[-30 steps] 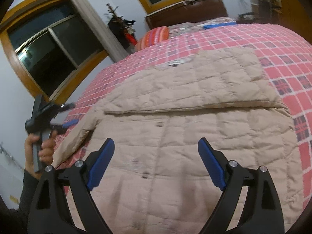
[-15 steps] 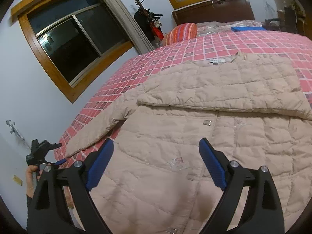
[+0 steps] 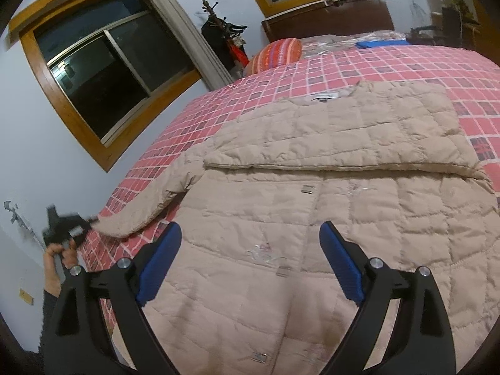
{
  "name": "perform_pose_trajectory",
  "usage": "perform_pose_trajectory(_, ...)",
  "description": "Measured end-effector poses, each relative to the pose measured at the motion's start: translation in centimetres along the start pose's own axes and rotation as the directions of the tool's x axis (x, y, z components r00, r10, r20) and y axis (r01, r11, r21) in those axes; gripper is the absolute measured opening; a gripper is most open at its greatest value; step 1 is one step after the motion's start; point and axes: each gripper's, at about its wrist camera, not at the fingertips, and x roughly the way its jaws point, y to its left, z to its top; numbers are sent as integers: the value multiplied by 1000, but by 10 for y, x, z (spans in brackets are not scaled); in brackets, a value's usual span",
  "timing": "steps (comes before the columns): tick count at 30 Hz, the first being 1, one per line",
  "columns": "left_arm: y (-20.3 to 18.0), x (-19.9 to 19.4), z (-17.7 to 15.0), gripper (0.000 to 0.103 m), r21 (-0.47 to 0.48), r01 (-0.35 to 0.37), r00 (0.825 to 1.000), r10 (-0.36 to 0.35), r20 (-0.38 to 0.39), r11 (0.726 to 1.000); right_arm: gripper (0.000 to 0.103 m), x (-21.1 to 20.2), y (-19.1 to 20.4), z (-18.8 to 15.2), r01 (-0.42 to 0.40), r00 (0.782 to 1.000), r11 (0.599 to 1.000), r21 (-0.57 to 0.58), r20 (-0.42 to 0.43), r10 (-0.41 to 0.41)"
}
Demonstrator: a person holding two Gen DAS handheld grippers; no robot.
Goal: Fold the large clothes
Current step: 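Grasp the other sleeve with the left tool and fold it across the front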
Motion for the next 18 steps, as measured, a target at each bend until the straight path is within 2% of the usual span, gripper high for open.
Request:
perform_pose_trajectory(3, -50, -3, 18, 6, 109, 34, 999, -38, 37, 994, 90, 1, -4, -3, 27, 1000, 1000, 5, -12, -27)
perform_pose_trajectory(7, -121, 13, 33, 6, 220, 91, 995, -97, 16, 971, 90, -12, -12, -7, 63, 998, 998, 29, 7, -63)
perform_pose_trajectory(12, -224, 34, 18, 5, 390, 184, 983, -180, -48, 902, 90, -35, -30, -13, 79, 995, 991, 105, 49, -85)
perform_pose_trajectory(18, -316, 57, -37, 5, 512, 293, 956, -233, -178, 808, 90, -46, -39, -17, 114, 991, 986, 119, 55, -121)
